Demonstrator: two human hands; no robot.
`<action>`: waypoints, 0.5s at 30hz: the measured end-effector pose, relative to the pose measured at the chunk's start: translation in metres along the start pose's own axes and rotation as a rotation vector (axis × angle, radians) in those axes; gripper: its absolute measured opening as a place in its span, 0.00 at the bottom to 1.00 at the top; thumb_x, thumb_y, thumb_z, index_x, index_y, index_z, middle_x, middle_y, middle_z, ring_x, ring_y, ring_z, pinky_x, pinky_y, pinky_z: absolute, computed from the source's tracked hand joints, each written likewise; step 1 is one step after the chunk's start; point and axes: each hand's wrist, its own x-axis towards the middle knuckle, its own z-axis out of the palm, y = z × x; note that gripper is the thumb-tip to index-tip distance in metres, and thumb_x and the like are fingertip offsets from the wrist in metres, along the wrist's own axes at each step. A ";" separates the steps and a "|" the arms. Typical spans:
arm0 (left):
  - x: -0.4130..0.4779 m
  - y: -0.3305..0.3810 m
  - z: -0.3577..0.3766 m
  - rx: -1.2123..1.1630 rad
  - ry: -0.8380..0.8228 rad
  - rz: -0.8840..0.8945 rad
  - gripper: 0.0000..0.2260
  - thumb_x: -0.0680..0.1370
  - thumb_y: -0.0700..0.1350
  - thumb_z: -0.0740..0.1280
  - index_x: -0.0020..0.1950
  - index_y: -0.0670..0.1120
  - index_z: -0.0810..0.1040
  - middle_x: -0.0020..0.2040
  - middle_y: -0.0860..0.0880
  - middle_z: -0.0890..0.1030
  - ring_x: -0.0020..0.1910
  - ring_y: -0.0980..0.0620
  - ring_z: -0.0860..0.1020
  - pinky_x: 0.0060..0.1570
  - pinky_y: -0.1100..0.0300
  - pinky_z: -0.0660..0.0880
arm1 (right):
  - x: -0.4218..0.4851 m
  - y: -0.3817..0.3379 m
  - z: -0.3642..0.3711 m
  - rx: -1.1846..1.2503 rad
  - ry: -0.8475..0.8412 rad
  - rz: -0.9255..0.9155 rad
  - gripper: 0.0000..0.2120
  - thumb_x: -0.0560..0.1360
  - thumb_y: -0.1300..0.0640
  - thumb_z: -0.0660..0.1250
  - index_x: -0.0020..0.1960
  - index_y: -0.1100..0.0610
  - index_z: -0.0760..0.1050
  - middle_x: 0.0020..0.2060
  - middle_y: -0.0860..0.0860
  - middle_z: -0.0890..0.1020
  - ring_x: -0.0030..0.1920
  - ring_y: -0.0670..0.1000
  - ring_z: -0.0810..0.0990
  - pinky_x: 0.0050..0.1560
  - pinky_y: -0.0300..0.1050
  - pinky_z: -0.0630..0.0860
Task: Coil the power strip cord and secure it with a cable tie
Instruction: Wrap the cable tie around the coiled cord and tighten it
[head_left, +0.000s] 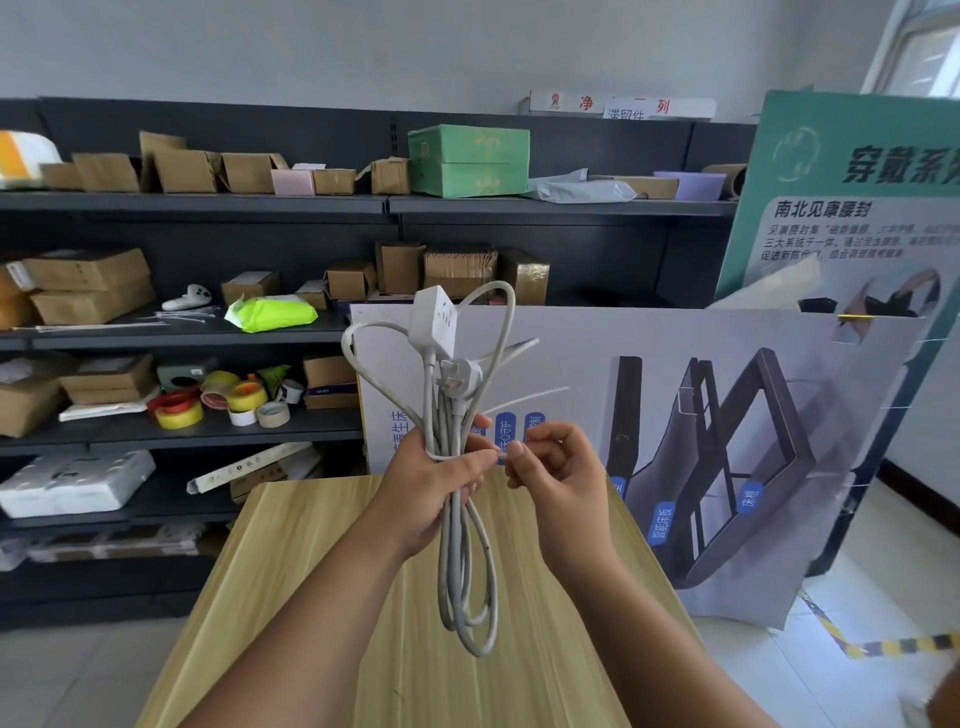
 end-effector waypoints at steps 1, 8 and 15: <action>0.000 0.000 -0.001 0.009 0.011 0.003 0.12 0.71 0.35 0.71 0.53 0.41 0.79 0.37 0.42 0.79 0.25 0.52 0.70 0.29 0.59 0.69 | 0.000 -0.001 0.001 0.006 -0.014 0.009 0.06 0.75 0.64 0.70 0.49 0.62 0.74 0.34 0.55 0.81 0.36 0.52 0.81 0.38 0.43 0.79; -0.002 0.008 -0.006 -0.116 -0.020 0.003 0.12 0.70 0.32 0.70 0.52 0.41 0.77 0.34 0.45 0.79 0.21 0.54 0.68 0.28 0.59 0.67 | 0.038 0.018 -0.014 0.774 0.077 0.666 0.25 0.80 0.44 0.59 0.70 0.59 0.69 0.37 0.54 0.85 0.30 0.50 0.79 0.29 0.39 0.79; -0.006 0.009 -0.014 -0.170 -0.124 -0.021 0.19 0.63 0.40 0.80 0.51 0.43 0.80 0.34 0.45 0.78 0.21 0.55 0.69 0.29 0.58 0.68 | 0.062 0.008 -0.022 1.054 -0.167 0.620 0.20 0.81 0.49 0.56 0.61 0.60 0.78 0.47 0.54 0.86 0.38 0.51 0.85 0.36 0.41 0.82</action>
